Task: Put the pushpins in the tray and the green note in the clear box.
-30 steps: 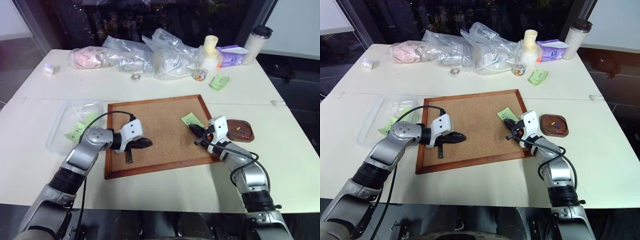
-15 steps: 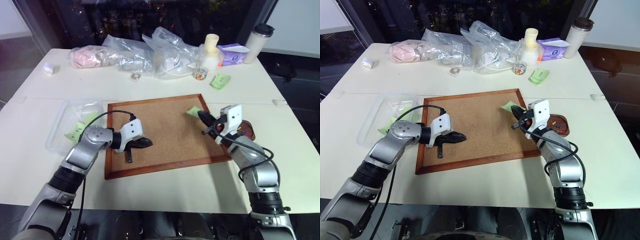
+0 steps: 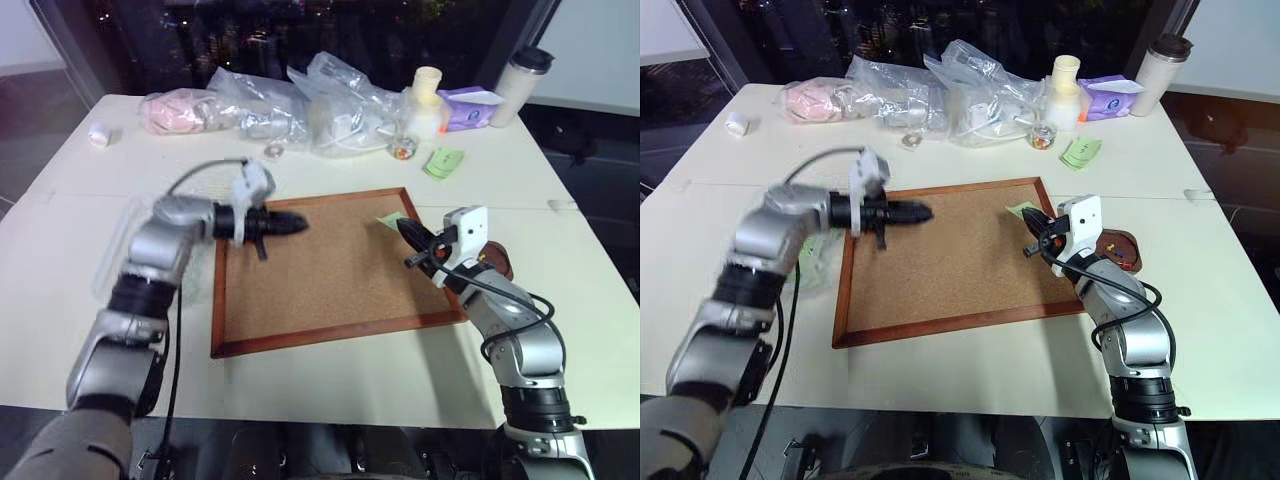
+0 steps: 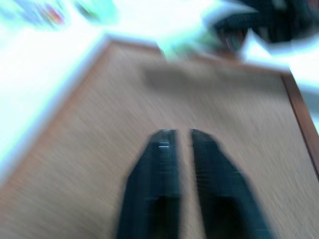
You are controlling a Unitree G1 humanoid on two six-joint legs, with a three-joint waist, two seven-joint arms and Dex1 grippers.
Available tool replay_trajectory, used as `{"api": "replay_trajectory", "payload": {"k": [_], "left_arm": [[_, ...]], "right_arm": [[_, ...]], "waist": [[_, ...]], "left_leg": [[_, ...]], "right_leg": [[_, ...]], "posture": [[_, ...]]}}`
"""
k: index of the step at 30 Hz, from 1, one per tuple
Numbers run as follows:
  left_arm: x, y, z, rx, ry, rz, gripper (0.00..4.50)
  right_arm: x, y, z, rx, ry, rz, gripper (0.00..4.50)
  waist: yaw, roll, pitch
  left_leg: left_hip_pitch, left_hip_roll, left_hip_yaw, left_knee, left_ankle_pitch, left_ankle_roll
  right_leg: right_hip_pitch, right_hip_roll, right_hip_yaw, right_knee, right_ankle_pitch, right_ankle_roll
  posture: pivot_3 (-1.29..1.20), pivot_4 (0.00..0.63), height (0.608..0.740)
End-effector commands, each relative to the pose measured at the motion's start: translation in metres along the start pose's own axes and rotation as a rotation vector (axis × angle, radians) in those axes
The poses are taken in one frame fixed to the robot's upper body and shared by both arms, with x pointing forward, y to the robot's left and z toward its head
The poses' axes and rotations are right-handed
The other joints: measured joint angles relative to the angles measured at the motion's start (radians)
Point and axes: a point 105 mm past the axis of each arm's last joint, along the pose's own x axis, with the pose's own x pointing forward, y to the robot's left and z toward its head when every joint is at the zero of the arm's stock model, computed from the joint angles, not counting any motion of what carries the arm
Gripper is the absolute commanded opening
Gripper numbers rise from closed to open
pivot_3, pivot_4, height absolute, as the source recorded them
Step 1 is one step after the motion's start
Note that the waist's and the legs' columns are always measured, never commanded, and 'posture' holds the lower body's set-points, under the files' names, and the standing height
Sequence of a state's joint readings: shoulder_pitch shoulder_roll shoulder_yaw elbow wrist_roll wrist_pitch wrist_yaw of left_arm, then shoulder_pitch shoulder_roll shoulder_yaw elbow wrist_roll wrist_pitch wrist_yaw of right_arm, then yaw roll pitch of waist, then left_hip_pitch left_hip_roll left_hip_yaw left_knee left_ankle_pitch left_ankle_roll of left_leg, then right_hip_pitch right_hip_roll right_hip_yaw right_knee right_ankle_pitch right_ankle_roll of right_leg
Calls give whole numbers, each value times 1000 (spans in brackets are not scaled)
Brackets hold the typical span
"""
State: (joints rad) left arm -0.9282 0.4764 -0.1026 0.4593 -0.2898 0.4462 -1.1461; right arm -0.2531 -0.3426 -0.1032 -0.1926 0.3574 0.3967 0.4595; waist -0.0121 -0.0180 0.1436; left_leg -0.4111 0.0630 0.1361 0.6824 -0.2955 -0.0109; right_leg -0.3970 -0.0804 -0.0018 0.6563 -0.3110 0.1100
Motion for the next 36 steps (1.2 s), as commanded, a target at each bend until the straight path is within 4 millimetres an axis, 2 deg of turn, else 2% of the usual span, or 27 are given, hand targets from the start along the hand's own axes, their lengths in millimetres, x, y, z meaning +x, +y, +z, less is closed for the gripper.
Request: {"api": "replay_trajectory", "payload": {"k": [1, 4, 6, 8, 12, 17, 21, 30, 33, 36], "left_arm": [[9, 14, 19, -65, -74, 21, 2884], [31, 25, 29, -309, -127, 83, 4417], [51, 22, 31, -618, -171, 74, 4465], [71, 10, 25, -885, -171, 38, 4465], [90, -4, 9, -1077, -121, 31, 4465], [113, -26, -12, -1193, -41, 31, 4465], [128, -37, -7, -1257, -57, 17, 4465], [152, -38, -2, -1356, -179, 66, 4465], [156, -37, -2, -1379, -210, 89, 3702], [158, -35, -1, -1423, -245, 113, 2341]], "right_arm": [[1, -1, 15, -35, -49, 8, 0], [2, -1, 16, -43, -51, 11, 0], [3, -1, 19, -51, -59, 13, 0], [5, 0, 22, -55, -69, 14, 0], [7, 1, 24, -60, -75, 20, 0], [9, 3, 27, -77, -82, 29, 0], [9, 5, 30, -83, -90, 33, 0], [9, 11, 33, -84, -103, 45, 0], [8, 11, 33, -85, -105, 43, 0], [8, 11, 33, -86, -107, 42, 0]], "waist": [[0, 0, 0], [1, 0, 0], [1, -1, 1], [-1, -2, 1], [-10, -2, 1], [-6, -1, 2], [-2, -1, 2], [-2, -1, 2], [-2, -1, 2], [-2, -1, 2]], "left_leg": [[0, 0, 0, 0, 0, 0], [-1, 0, 0, 0, 0, 0], [-2, 0, -1, 0, 0, 0], [-3, 0, -2, 1, 0, 0], [-3, 0, -2, -1, 0, 1], [-3, 0, -2, -1, 1, -1], [-3, 0, -2, 0, 1, -1], [-3, -1, 1, 0, 1, -1], [-3, -1, 1, 0, 1, -2], [-3, -1, 1, 0, 1, -2]], "right_leg": [[0, 0, 0, 0, 0, 0], [0, 0, -1, -1, 0, 0], [0, 0, -1, -1, 0, 0], [-1, 0, -1, -2, 0, 1], [-2, 0, -1, -3, 0, 1], [-3, 0, -1, -1, 0, 1], [-3, 0, -1, -1, 0, 1], [-2, 0, -1, -1, 0, 1], [-2, 0, -2, -1, 0, 1], [-2, 0, -2, -1, 0, 1]], "posture": [[0, 150, 735], [0, 150, 735], [0, 150, 735], [0, 150, 735], [0, 150, 735], [0, 150, 735], [0, 150, 735], [0, 150, 735], [0, 150, 735], [0, 150, 735]]}}
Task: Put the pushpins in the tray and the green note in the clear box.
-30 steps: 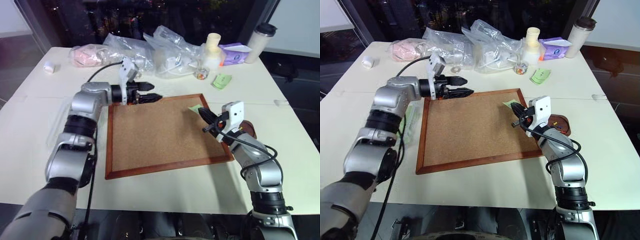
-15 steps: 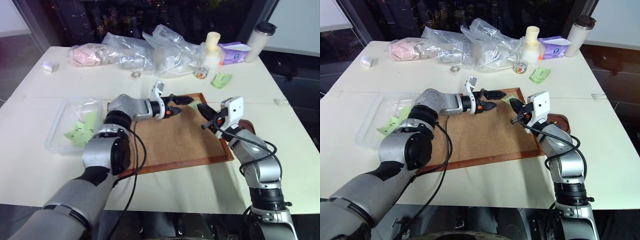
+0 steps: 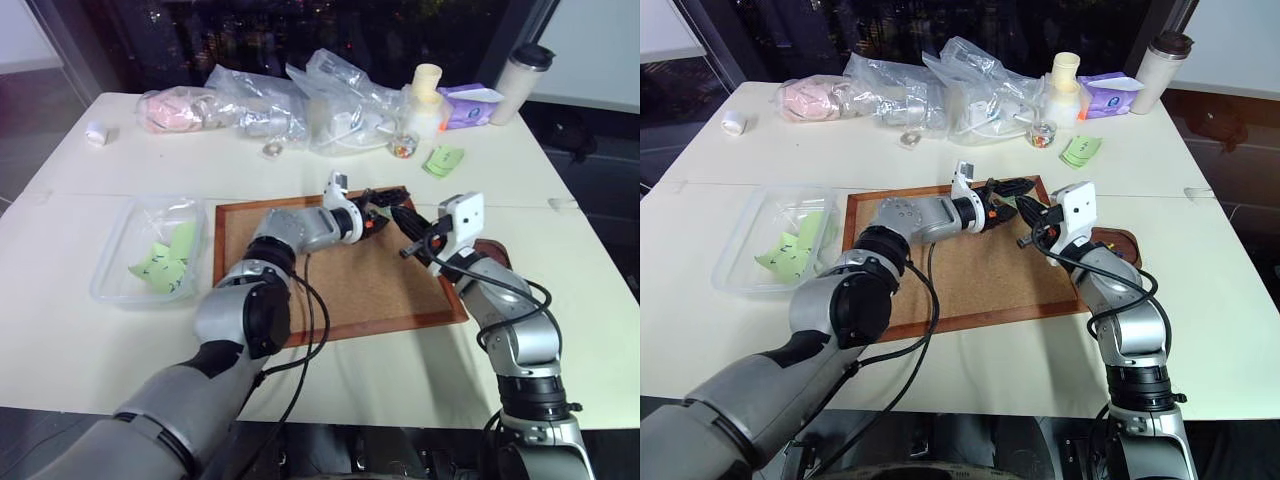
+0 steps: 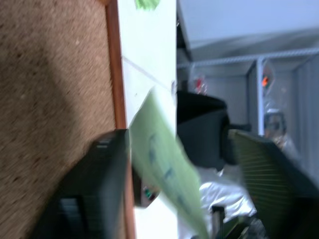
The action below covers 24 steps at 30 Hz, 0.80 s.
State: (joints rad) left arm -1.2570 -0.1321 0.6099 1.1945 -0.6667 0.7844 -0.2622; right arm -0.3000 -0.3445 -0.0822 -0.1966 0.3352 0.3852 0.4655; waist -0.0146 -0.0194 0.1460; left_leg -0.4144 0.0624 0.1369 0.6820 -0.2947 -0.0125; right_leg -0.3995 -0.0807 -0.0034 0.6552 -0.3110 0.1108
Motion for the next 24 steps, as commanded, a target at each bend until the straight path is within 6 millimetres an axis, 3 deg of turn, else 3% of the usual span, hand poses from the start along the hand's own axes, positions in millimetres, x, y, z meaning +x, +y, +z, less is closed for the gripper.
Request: {"api": "replay_trajectory", "payload": {"k": [1, 2, 5, 12, 19, 24], "left_arm": [[6, -15, 7, -59, -67, -45, 1801], [7, -16, 8, -82, -81, -55, 1520], [10, -22, 5, -117, -87, -86, 10], [7, -18, 5, -48, -68, -73, 10], [2, 5, 12, -1, -108, 23, 10], [-1, 1, 14, 70, -91, 2, 10]], "right_arm": [[-1, 5, 20, -39, -72, 12, 0], [-1, 6, 20, -41, -72, 15, 0], [-1, 8, 21, -43, -74, 20, 0], [-2, 5, 24, -50, -82, 5, 0], [-11, -12, 59, 36, -224, -113, 0], [-24, -21, 65, 83, -238, -181, 0]], "waist": [[1, 0, 0], [1, 0, 0], [1, 0, 0], [-1, 0, 0], [1, 0, 0], [1, 0, 0]], "left_leg": [[0, 0, 0, 0, 0, 0], [0, 0, 0, 0, 0, 0], [0, 0, 0, 0, 0, 0], [0, 0, 0, 0, 0, 0], [0, 0, 0, 0, 0, 0], [0, 0, -1, 0, 0, 0]], "right_leg": [[0, 0, 0, 0, 0, 0], [0, 0, 0, 0, 0, 0], [0, 0, 0, 0, 0, 0], [0, 0, 0, 0, 0, 0], [0, 0, 0, 0, 0, 0], [0, 0, 0, 0, 0, 0]], "posture": [[0, 150, 735], [0, 150, 735], [0, 150, 735], [0, 150, 735], [0, 150, 735], [0, 150, 735]]}}
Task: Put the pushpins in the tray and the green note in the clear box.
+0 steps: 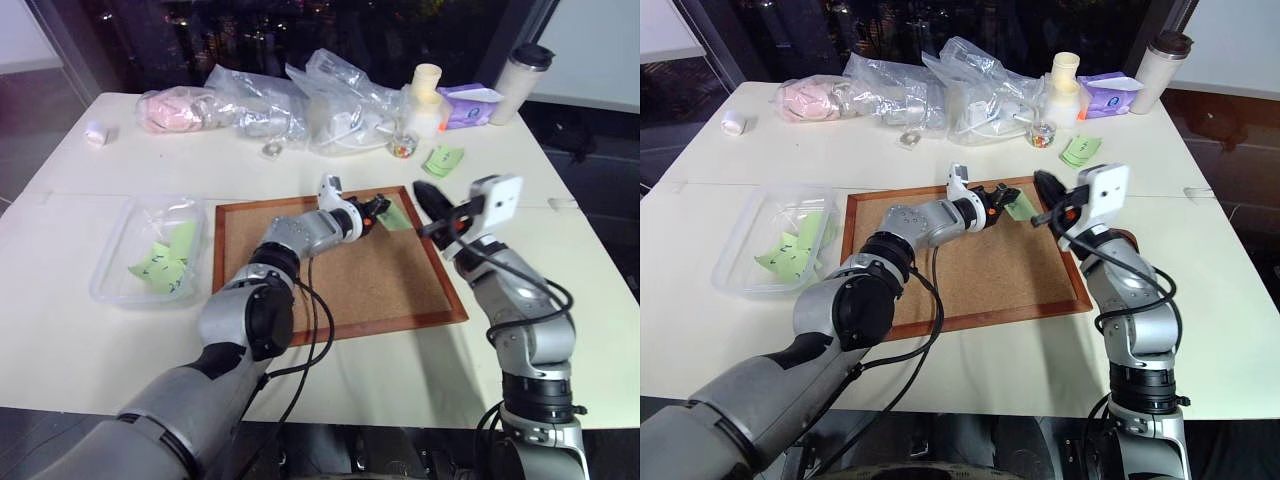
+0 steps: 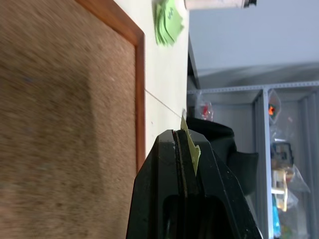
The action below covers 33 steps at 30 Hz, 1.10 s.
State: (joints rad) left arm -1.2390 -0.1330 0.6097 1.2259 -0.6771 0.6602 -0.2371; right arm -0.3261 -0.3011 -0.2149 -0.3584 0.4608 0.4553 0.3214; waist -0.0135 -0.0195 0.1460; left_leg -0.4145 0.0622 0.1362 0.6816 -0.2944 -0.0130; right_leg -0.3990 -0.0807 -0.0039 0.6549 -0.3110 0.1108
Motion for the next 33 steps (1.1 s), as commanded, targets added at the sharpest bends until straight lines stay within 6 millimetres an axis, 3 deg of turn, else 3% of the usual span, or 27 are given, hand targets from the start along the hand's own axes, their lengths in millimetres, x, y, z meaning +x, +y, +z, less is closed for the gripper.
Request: {"api": "replay_trajectory", "payload": {"k": [1, 5, 10, 14, 19, 22, 29, 33], "left_arm": [[-1, -18, 4, 185, 28, -64, 10], [-10, -38, -4, 797, 150, -185, 10], [-38, -48, -12, 1360, 236, -328, 10], [-53, -55, -16, 1515, 259, -408, 10], [-56, -61, -5, 1463, 193, -399, 10], [-57, -60, -4, 1442, 176, -393, 0], [-59, -64, 8, 1390, 88, -347, 0], [-63, -74, 23, 1332, 11, -318, 0]], "right_arm": [[-13, -15, 12, -1, -26, -81, 0], [-38, -59, -4, -69, 85, -279, 0], [-68, -98, -34, -103, 211, -450, 0], [-77, -107, -52, -111, 269, -488, 0], [-83, -107, -71, -123, 336, -503, 0], [-83, -106, -75, -112, 338, -496, 903], [-81, -107, -73, -108, 317, -495, 4476], [-79, -105, -67, -103, 289, -485, 4476]], "waist": [[1, 0, 0], [3, 0, 0], [-3, 3, 0], [0, 6, 0], [2, 7, 0], [2, 6, 0], [1, 6, 0], [1, 6, 0]], "left_leg": [[0, 0, 0, 0, 0, 0], [0, -2, 0, -1, 0, 0], [2, 0, 1, -2, 1, -2], [2, 0, 1, -2, 1, -2], [2, 0, 0, -1, 1, -2], [2, 0, 0, -1, 1, -2], [2, 0, -1, -1, 1, -2], [2, 0, -1, -1, 1, -2]], "right_leg": [[0, 0, 0, 0, 0, 0], [1, -1, -1, -2, 0, 0], [1, 1, 0, -1, 0, 0], [2, 1, 0, 0, 0, 0], [2, 1, 1, 0, 0, 0], [2, 1, 1, 0, 0, 0], [2, 1, 1, 0, 0, 0], [2, 1, 1, 0, 0, 0]], "posture": [[0, 150, 735], [0, 150, 735], [0, 150, 735], [0, 150, 735], [0, 150, 735], [0, 150, 735], [0, 150, 735], [0, 150, 735]]}}
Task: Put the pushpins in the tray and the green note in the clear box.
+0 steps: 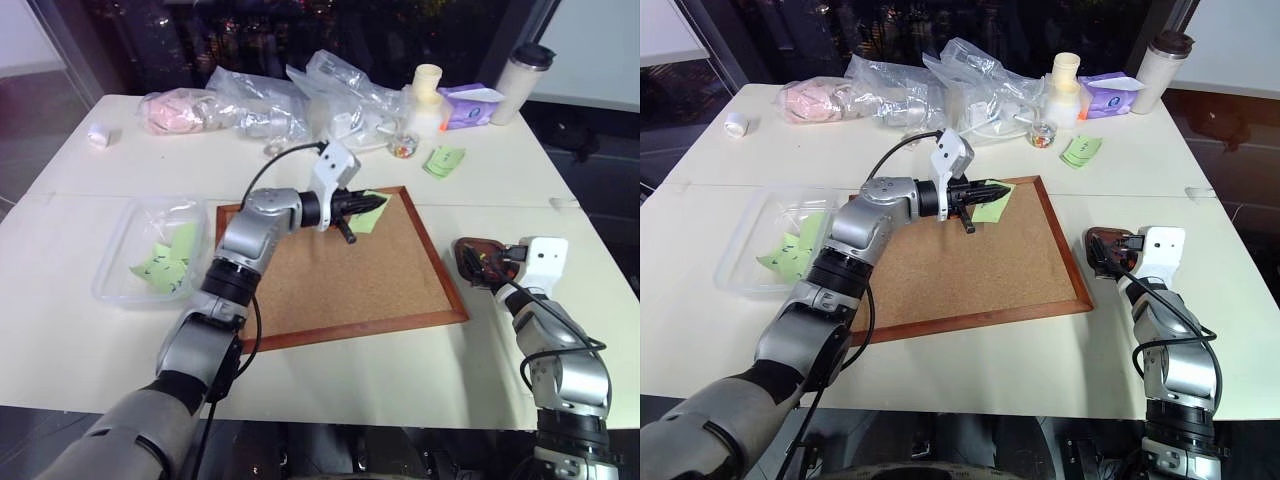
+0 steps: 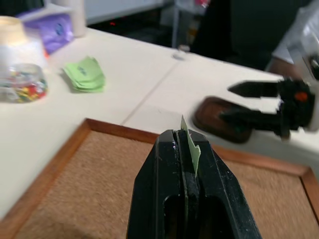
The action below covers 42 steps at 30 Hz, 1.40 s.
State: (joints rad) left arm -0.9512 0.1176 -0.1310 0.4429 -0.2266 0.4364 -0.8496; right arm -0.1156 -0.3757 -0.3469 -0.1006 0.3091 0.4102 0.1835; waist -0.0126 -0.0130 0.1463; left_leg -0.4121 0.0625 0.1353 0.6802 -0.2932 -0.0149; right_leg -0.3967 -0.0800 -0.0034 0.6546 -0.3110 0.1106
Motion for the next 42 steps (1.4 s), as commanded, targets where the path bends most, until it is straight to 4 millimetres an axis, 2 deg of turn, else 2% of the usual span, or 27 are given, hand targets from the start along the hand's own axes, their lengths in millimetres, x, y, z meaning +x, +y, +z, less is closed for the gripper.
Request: {"api": "replay_trajectory", "payload": {"k": [1, 5, 7, 9, 12, 13, 15, 17, 19, 21, 26, 28, 30, 32, 34, 40, 42], "left_arm": [[-9, 10, 33, -19, -107, 60, 0], [-22, 19, 44, -34, -129, 124, 0], [-35, 25, 50, 18, -124, 187, 0], [-53, 42, 57, 73, -115, 321, 0], [-102, 92, 59, 97, -14, 732, 0], [-124, 106, 55, 94, 41, 881, 0], [-161, 120, 42, 32, 145, 1084, 0], [-190, 117, 22, -88, 253, 1189, 0], [-209, 102, 3, -235, 353, 1222, 0], [-228, 88, -5, -307, 416, 1284, 0], [-258, 78, -6, -291, 456, 1416, 0], [-266, 77, -10, -302, 466, 1440, 0], [-270, 76, -24, -382, 456, 1447, 0], [-278, 73, -36, -429, 460, 1478, 695], [-281, 72, -38, -427, 467, 1490, 1449], [-279, 72, -33, -404, 461, 1480, 4476], [-277, 72, -26, -384, 438, 1465, 4476]], "right_arm": [[-3, -2, 21, 0, -84, -1, 4476], [-4, 1, 30, -28, -114, 16, 4476], [-4, 6, 42, -105, -148, 46, 4476], [-4, 16, 62, -149, -204, 103, 4476], [-6, 60, 96, -153, -285, 360, 4476], [-9, 80, 102, -154, -286, 480, 4476], [-17, 110, 104, -160, -257, 671, 4476], [-26, 135, 99, -186, -200, 845, 4476], [-38, 155, 91, -219, -134, 993, 4476], [-49, 167, 83, -239, -68, 1113, 4476], [-60, 176, 72, -259, 18, 1243, 4476], [-55, 179, 72, -252, 8, 1237, 4476], [-50, 181, 70, -245, 7, 1233, 4476], [-47, 182, 68, -237, 7, 1233, 4500], [-46, 183, 68, -234, 5, 1235, 4500], [-45, 181, 68, -232, 7, 1228, 4500], [-45, 180, 67, -230, 8, 1224, 4500]], "waist": [[0, 0, 0], [-1, 0, 0], [-3, 0, 0], [-4, 1, 1], [-10, 2, 1], [-14, 2, 1], [-16, 2, 1], [-9, 2, 2], [-1, 1, 2], [8, 0, 3], [20, -6, 6], [19, -6, 6], [17, -6, 6], [15, -6, 6], [14, -9, 7], [19, -10, 8], [18, -10, 8]], "left_leg": [[0, 0, 0, 0, 0, 0], [0, 0, 0, 0, 0, 0], [0, 0, -1, 0, 0, 0], [0, 0, -1, 0, 0, 0], [1, 1, -1, 1, 0, 0], [2, 1, -1, 1, 0, 0], [2, 1, -2, 0, 0, 0], [2, 2, -3, 0, 0, 0], [1, 1, -2, 0, -1, 1], [-1, 1, -2, 1, -1, 1], [-4, 1, -4, 4, -1, 1], [-3, 1, -4, 4, -1, 1], [-3, 1, -4, 4, -1, 1], [-2, 1, -3, 3, -1, 1], [-2, 1, -3, 3, -1, 1], [-2, 1, -3, 3, -1, 1], [-2, 1, -3, 3, -1, 1]], "right_leg": [[0, 0, 0, 0, 0, 0], [0, 0, 0, 0, 0, 0], [0, 0, 0, 0, 0, 0], [0, 0, 0, 1, 0, 0], [-1, 0, 1, 2, 0, 0], [-1, 0, 1, 2, 0, 0], [0, 1, 2, 3, 0, 0], [0, 1, 1, 3, 0, 0], [0, 0, 1, 1, 0, 0], [-1, -1, 0, 1, 0, 0], [-1, -2, -1, 1, 0, 0], [-1, -1, -1, 2, 0, 0], [-1, -1, -1, 2, 0, 0], [-1, -1, -1, 3, 0, 0], [-2, -1, -1, 3, 0, 0], [-2, -2, -1, 4, 0, 0], [-2, -2, -1, 4, 0, 0]], "posture": [[0, 150, 735], [0, 150, 735], [0, 150, 735], [0, 150, 735], [0, 150, 735], [0, 150, 735], [0, 150, 735], [0, 150, 735], [0, 150, 735], [0, 150, 735], [0, 150, 735], [0, 150, 735], [0, 150, 735], [0, 150, 735], [0, 150, 735], [0, 150, 735], [0, 150, 735]]}}
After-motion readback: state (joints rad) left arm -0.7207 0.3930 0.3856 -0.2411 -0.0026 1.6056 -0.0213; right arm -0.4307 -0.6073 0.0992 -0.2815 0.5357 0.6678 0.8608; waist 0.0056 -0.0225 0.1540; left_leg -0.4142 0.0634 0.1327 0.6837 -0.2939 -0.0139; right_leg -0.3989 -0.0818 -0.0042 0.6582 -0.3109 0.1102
